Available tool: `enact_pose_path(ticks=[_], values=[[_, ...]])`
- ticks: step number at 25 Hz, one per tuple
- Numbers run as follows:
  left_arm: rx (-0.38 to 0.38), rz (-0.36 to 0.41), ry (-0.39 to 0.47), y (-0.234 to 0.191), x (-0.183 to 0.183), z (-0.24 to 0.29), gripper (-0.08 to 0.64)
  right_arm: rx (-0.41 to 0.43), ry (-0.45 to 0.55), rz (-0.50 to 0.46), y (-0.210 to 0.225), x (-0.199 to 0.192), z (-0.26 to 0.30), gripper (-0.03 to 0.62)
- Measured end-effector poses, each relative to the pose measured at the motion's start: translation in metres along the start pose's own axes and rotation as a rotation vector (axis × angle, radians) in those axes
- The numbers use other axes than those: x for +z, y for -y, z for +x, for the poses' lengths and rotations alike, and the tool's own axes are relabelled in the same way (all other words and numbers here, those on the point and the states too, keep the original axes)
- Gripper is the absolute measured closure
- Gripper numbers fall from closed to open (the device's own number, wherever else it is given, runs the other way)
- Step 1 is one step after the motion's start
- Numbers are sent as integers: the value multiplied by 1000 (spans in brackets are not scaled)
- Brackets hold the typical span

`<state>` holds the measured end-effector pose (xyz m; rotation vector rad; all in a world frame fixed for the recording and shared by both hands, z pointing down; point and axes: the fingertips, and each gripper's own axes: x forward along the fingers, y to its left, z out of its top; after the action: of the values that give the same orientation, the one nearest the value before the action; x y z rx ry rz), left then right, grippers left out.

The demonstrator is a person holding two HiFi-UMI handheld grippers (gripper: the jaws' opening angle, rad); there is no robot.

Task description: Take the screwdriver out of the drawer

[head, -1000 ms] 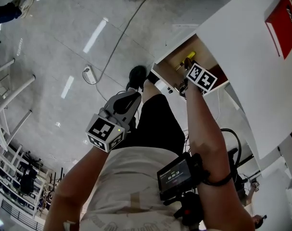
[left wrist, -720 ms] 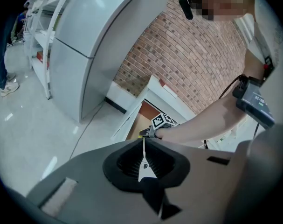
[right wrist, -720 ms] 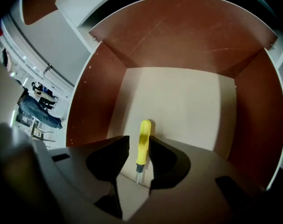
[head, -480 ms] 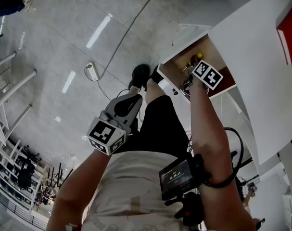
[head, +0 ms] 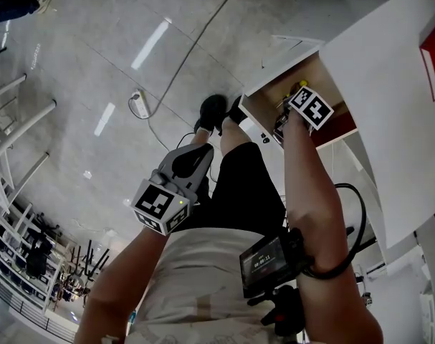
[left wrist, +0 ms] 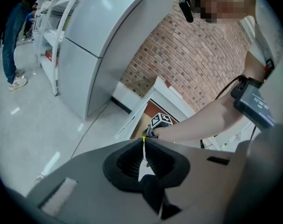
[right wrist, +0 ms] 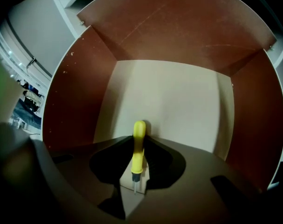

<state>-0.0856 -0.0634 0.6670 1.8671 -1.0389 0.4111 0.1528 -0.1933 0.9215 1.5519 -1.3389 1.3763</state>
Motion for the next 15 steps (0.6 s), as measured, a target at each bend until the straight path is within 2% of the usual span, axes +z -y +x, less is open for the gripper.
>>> enact_pose_path(ticks=[8, 15], values=[[-14, 6, 1, 4, 4, 2, 545, 75, 33, -25, -4, 2, -9, 535], [-59, 58, -11, 14, 10, 3, 545, 129, 66, -56, -5, 2, -28, 535]])
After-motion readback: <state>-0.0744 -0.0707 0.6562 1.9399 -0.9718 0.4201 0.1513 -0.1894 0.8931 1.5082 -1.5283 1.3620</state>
